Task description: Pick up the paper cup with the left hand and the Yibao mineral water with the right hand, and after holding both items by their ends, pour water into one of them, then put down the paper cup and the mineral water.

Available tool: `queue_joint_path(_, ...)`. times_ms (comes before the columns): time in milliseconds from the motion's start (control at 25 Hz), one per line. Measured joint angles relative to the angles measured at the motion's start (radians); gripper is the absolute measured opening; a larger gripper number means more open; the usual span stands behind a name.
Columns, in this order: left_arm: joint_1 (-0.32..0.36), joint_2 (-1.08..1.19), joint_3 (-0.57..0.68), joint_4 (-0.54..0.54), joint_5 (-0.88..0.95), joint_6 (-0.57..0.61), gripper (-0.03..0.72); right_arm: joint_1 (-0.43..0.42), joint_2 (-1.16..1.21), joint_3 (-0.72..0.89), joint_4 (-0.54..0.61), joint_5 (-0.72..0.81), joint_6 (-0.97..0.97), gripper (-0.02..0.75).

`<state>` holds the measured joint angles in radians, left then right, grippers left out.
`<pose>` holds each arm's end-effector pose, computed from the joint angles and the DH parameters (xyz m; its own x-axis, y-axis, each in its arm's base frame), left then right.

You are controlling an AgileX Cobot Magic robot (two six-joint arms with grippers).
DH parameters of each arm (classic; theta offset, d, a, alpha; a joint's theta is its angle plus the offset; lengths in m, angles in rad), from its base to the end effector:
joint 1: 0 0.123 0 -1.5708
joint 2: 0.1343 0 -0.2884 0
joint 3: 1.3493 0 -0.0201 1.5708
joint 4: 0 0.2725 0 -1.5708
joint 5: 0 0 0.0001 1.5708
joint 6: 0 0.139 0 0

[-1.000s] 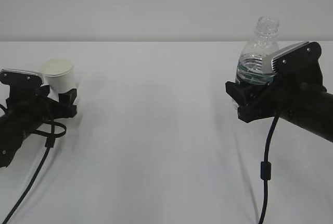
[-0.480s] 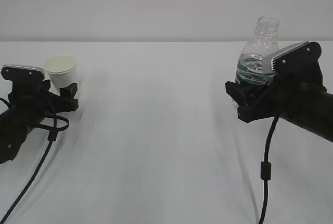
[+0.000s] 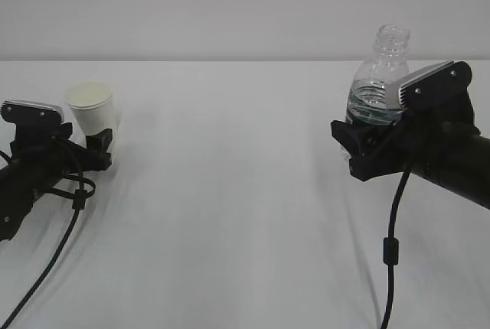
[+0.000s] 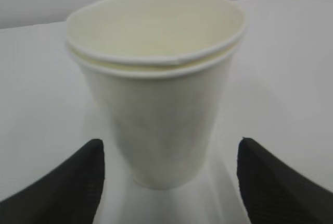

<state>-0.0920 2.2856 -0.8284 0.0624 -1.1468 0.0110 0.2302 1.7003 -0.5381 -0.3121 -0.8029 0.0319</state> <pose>0.4233 -0.0470 0.0196 -0.2156 0.0567 -0.9748 0.1549 0.9877 0.0232 0.3358 0.1102 0.1315 -0.1995 -0.2345 -0.9514 -0.4740 0.8729 -0.1158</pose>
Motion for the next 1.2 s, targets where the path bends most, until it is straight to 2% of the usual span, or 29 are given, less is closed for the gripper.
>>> queue_joint_path(520, 0.000, 0.030, -0.034, 0.023, 0.006, 0.000, 0.636, 0.000, 0.000, 0.000, -0.027, 0.000, 0.008, 0.499)
queue_joint_path(1200, 0.000, 0.066, -0.155, 0.023, 0.052, 0.000, 0.629, 0.000, 0.000, 0.000, -0.041, 0.000, 0.024, 0.499)
